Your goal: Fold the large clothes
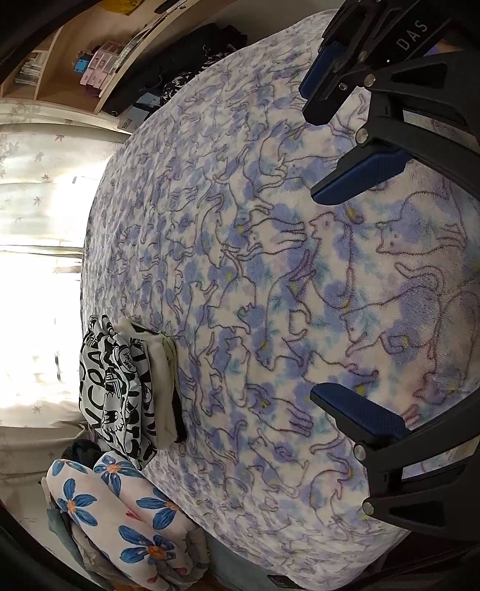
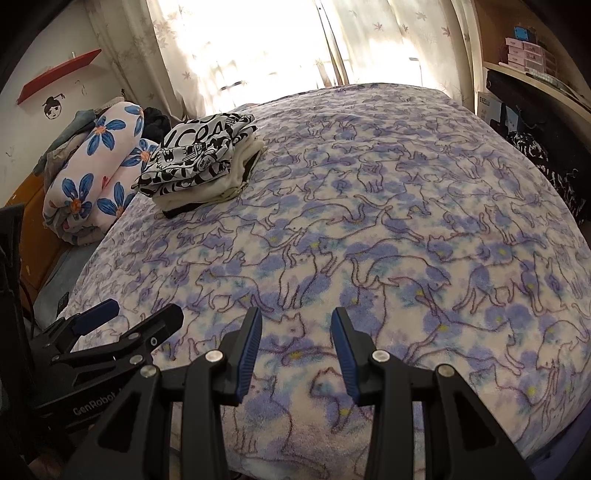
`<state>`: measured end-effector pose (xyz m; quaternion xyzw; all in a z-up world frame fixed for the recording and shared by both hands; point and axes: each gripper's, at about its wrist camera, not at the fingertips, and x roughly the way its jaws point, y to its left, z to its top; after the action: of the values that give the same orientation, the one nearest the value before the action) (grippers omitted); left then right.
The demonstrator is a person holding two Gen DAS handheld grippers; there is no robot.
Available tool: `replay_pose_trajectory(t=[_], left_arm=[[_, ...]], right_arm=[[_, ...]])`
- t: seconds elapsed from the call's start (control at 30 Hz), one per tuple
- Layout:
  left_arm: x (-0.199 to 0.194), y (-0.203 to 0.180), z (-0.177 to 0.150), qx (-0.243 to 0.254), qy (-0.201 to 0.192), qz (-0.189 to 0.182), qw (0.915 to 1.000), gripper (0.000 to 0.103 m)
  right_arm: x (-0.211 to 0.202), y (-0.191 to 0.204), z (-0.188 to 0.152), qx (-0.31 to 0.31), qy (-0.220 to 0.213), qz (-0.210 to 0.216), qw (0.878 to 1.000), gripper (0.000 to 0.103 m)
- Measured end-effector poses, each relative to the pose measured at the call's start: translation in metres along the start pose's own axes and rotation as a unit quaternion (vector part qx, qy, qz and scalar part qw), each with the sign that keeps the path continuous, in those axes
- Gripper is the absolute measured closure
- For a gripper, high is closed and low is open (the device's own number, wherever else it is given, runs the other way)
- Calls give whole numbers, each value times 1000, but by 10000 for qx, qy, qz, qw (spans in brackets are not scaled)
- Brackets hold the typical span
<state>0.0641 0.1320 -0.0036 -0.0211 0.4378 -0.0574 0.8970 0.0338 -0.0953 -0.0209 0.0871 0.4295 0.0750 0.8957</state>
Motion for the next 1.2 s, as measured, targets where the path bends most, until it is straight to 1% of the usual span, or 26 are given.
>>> replay_pose_trajectory(t=[0.1, 0.2, 0.43, 0.6, 1.2], left_arm=[[0, -1, -1, 25, 11, -3, 10000, 7], [-2, -3, -3, 39, -23, 62, 10000, 7], [-2, -1, -2, 66, -31, 73, 9999, 7], [-3, -6, -5, 28, -8, 151, 9999, 7], [-2, -5, -5, 5, 48, 152, 9999, 7]], right_arm=[[3, 0, -4, -33, 55, 10, 10000, 64], [3, 1, -6, -31, 41, 5, 10000, 64], [3, -1, -8, -1, 27, 44, 10000, 64], [2, -1, -8, 22, 38, 50, 10000, 64], [3, -1, -9, 21, 45, 48, 10000, 64]])
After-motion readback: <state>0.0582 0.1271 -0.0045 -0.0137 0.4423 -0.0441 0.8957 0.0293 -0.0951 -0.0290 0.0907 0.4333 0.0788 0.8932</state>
